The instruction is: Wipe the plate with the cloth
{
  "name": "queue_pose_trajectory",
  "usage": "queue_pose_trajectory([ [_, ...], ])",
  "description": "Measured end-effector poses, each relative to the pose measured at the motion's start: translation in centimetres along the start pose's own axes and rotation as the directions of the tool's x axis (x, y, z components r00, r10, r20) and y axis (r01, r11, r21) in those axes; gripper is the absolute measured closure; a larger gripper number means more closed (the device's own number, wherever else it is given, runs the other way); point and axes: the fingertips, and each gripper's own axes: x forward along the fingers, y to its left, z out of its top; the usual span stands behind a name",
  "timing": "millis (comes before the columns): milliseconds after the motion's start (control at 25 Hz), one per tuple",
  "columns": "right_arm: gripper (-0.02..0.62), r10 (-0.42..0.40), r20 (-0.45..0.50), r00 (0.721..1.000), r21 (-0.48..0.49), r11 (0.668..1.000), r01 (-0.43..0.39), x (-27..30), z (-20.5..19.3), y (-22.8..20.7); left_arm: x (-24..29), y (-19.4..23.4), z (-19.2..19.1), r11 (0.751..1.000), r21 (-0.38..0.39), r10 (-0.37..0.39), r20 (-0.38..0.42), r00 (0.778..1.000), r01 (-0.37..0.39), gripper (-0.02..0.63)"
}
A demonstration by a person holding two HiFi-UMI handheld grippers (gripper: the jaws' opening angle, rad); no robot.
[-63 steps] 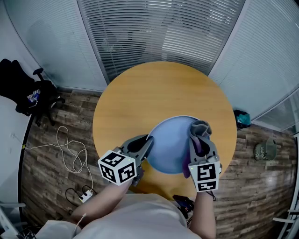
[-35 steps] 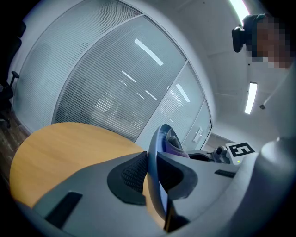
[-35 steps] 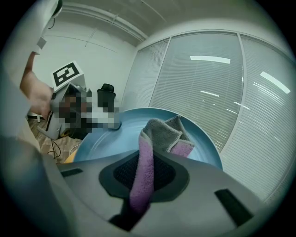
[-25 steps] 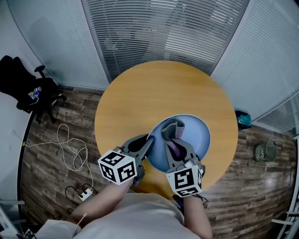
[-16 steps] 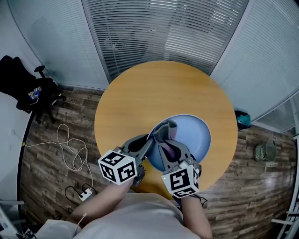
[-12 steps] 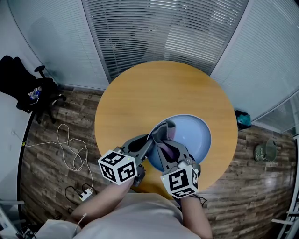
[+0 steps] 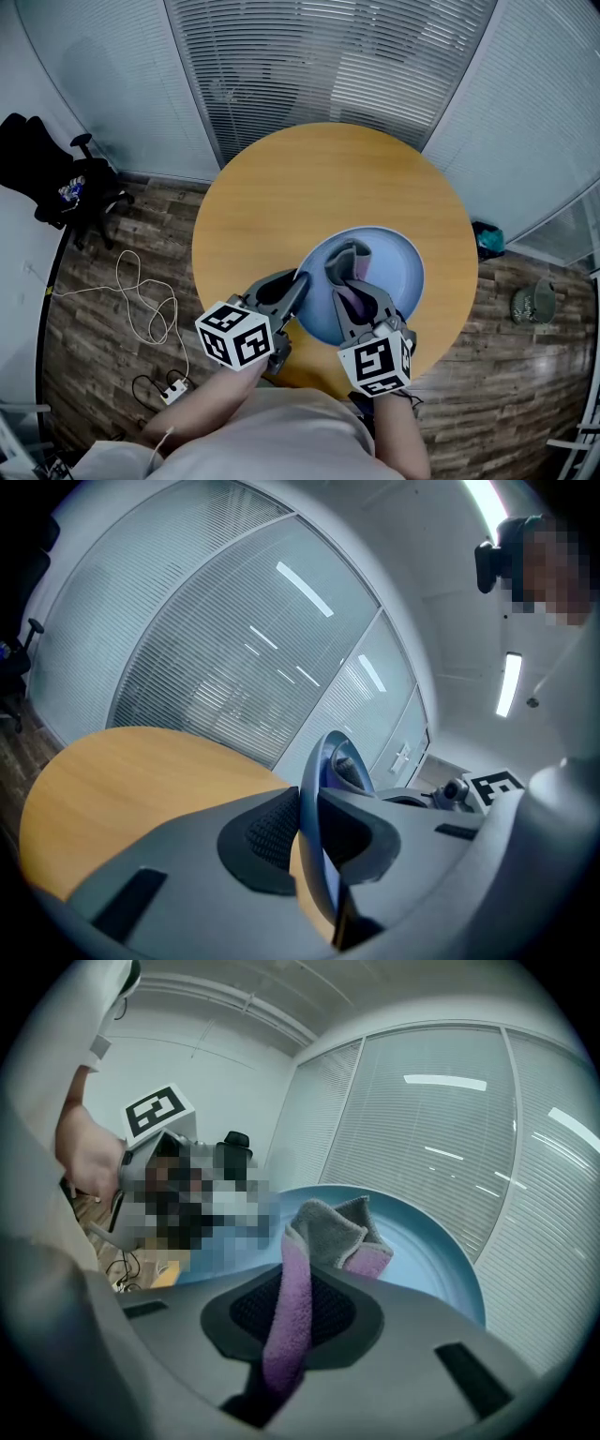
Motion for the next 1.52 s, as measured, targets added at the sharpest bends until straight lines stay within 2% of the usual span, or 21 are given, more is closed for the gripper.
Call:
queue_pose_trajectory([
  [760,0.545,-0.168,-0.083,0.982,0.082,0.981,0.175,-3.0,-4.1,-5.6,-1.3,0.2,1.1,0.999,0.031,0.02,0.03,0.999,-0.021,0.558],
  [1120,0.545,-0.242,-0.119,0.963,0.039,0.968,0.248,-4.3,-4.5,-7.6,-1.1,-0.5,1.5,1.0,0.013,0.011,0.051,0.999,-0.012,0.558],
  [1240,0.545,-0.23,-0.125,0.965,0.008,0.972,0.233,-4.0,-4.3,-6.9,-1.0,-0.5,1.4,1.0,-0.017,0.007,0.055,0.998,-0.006,0.555],
  [1520,0.545,-0.156,-0.112,0.981,0.009,0.987,0.158,-3.2,-4.2,-4.2,-0.5,-0.7,0.6,0.999,-0.046,0.018,0.042,0.999,-0.016,0.554],
])
